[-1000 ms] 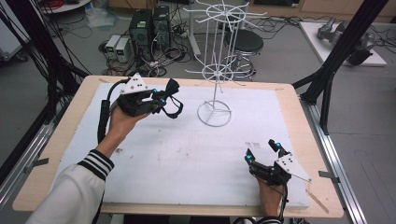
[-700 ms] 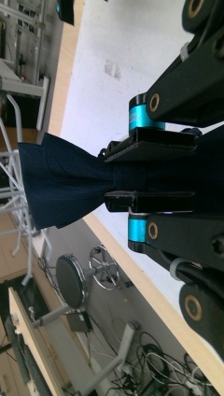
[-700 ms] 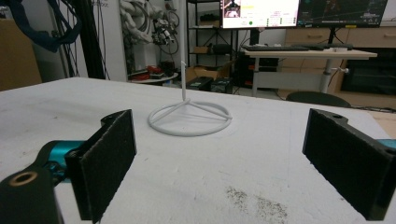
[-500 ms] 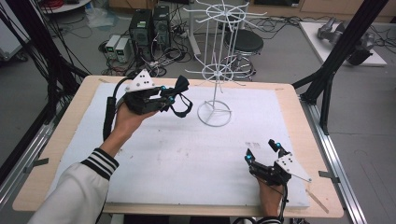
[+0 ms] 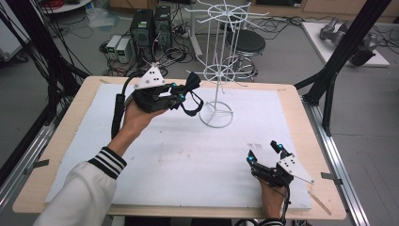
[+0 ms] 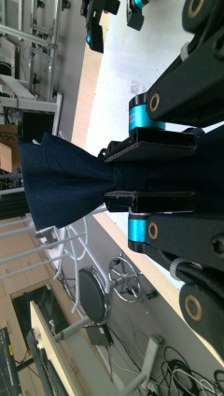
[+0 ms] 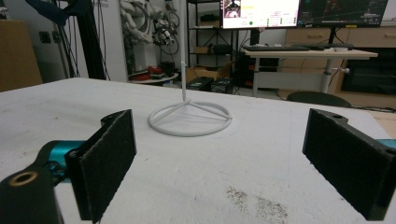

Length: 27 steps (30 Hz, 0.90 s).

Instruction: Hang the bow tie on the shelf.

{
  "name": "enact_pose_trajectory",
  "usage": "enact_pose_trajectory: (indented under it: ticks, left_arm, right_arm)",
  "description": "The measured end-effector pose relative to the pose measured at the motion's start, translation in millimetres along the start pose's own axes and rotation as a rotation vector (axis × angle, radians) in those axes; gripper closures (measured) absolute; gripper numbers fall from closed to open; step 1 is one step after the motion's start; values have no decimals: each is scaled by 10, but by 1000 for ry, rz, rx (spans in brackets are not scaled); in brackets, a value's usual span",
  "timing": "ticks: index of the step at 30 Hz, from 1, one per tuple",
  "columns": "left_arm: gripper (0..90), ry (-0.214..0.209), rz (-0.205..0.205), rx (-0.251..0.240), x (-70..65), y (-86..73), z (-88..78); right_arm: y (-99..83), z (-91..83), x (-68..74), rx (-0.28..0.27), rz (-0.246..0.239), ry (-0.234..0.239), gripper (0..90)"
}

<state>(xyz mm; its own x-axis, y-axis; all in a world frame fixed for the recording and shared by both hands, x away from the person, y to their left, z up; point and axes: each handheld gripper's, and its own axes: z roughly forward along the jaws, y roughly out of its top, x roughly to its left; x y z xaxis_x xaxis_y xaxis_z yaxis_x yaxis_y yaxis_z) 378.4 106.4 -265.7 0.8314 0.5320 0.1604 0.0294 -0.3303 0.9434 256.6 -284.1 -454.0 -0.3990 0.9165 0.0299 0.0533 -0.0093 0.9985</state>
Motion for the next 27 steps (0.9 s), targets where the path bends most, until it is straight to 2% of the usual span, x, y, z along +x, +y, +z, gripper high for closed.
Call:
enact_pose_trajectory:
  ticks: [12,27]
  left_arm:
    - [747,-2,-2,-18,-5,99,101]
    - [747,11,-5,-26,95,132,260]
  right_arm:
    - [-1,0,-3,-2,-1,0,88]
    - [-1,0,-7,-4,0,0,88]
